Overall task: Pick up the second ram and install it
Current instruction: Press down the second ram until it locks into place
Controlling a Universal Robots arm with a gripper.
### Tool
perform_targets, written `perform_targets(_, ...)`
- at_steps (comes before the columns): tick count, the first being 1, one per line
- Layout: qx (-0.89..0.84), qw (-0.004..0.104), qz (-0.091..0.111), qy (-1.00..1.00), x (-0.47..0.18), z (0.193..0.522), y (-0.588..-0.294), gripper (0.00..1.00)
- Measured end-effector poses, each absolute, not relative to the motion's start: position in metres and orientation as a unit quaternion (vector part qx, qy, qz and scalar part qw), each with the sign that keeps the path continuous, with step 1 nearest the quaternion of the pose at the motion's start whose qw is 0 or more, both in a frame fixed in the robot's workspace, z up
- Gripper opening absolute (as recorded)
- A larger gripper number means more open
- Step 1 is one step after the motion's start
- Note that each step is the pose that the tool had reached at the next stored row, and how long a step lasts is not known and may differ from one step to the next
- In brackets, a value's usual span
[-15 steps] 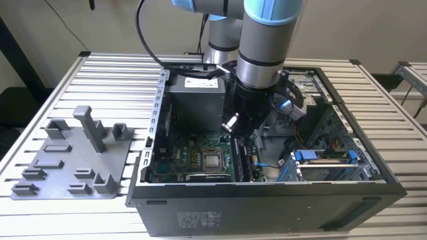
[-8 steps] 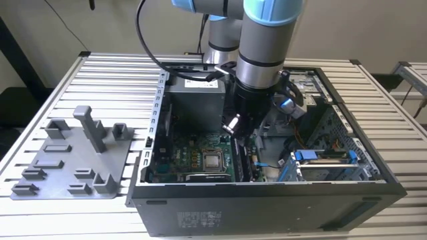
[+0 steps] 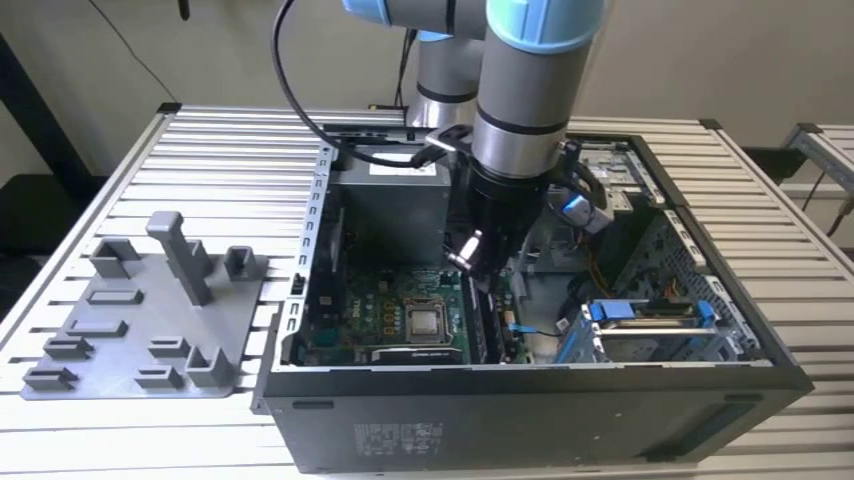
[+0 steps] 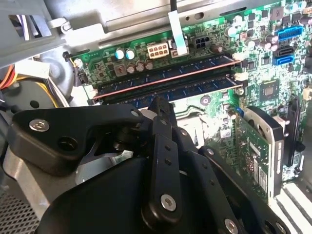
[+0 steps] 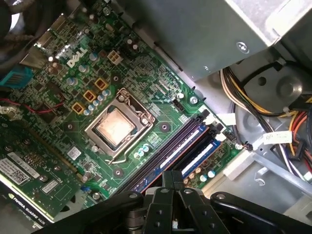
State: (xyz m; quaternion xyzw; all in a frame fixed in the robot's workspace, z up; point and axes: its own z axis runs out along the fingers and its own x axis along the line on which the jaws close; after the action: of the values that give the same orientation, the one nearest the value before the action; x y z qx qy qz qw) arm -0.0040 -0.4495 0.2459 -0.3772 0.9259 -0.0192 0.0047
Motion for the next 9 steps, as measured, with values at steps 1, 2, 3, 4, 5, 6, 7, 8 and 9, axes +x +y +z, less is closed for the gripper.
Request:
perform_targets(1,-0.380,0.005,-0.019,0.925,-0.0040,0.2458,-0.4496,0.11)
perform_targets(2,-0.384,0.005,-0.019,0.923,-0.0041,0.2455,-0.4496,0.11)
perform_targets(3,-0.387,0.005,-0.019,0.922,-0.0041,0.2453,-0.4496,0.11)
perform_targets(4,-0.389,0.005,-0.019,0.921,-0.0042,0.2451,-0.4495,0.11)
perform_targets(5,-0.392,0.005,-0.019,0.920,-0.0042,0.2449,-0.4496,0.11)
perform_targets(6,-0.395,0.005,-0.019,0.918,-0.0043,0.2447,-0.4496,0.11)
perform_targets(7,-0.398,0.005,-0.019,0.917,-0.0043,0.2445,-0.4496,0.11)
perform_targets(8,-0.400,0.005,-0.019,0.916,-0.0044,0.2443,-0.4496,0.11)
perform_targets(9,-0.401,0.005,-0.019,0.916,-0.0044,0.2443,-0.4496,0.11)
